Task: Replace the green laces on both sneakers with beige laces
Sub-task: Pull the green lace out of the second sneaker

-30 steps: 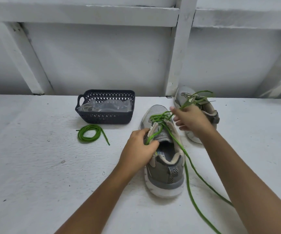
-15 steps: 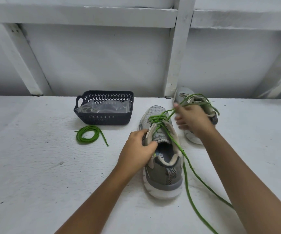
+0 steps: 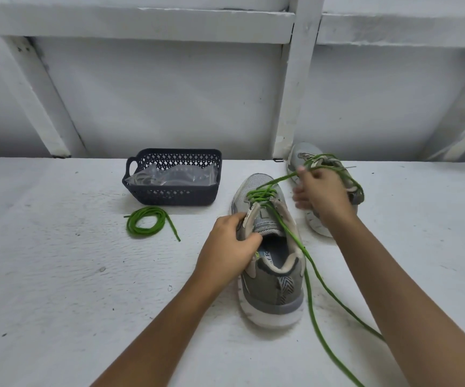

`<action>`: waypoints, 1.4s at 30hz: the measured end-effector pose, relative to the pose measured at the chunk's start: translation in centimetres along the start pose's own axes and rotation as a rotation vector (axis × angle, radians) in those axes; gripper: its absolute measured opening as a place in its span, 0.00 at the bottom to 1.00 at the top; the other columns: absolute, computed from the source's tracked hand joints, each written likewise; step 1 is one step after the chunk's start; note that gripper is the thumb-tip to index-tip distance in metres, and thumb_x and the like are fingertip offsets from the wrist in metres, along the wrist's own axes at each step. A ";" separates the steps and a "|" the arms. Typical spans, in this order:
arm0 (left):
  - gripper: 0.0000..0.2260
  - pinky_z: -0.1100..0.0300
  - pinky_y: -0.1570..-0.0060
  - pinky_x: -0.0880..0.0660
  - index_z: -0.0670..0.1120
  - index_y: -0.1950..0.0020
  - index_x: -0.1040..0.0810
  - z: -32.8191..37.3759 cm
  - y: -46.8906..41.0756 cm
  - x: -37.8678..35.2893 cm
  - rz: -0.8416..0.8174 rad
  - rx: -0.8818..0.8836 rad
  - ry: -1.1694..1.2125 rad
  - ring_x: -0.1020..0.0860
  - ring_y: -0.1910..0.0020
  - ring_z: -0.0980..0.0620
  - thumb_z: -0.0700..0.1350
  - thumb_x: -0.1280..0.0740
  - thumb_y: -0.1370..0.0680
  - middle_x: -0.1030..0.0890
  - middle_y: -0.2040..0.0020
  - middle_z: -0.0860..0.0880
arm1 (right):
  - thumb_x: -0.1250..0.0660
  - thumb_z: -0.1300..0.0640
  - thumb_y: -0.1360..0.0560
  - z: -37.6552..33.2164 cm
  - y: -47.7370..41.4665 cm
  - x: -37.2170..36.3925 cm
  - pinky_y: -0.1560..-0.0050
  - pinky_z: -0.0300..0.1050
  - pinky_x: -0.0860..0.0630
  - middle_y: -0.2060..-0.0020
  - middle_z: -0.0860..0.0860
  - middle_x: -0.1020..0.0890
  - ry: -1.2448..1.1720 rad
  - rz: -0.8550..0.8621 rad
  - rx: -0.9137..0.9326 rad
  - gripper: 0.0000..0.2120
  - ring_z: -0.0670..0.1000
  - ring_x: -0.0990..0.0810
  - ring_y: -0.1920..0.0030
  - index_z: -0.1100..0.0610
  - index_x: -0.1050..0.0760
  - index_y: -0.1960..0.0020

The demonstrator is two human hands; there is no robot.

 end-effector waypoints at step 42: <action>0.04 0.59 0.64 0.34 0.46 0.47 0.29 2.7 -10.7 0.8 -0.109 -0.097 -0.066 0.30 0.66 0.53 0.39 0.40 0.20 0.28 0.63 0.51 | 0.37 0.55 0.22 2.9 5.2 0.0 0.46 0.37 0.28 0.45 0.51 0.22 0.045 -0.495 0.085 0.08 0.46 0.22 0.46 0.47 0.27 0.44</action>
Point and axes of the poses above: each hand's wrist, its own y-axis away from the middle knuckle, its own x-axis out of the back of the hand, z = x × y, the point moved 3 cm from there along -y, towards the middle knuckle
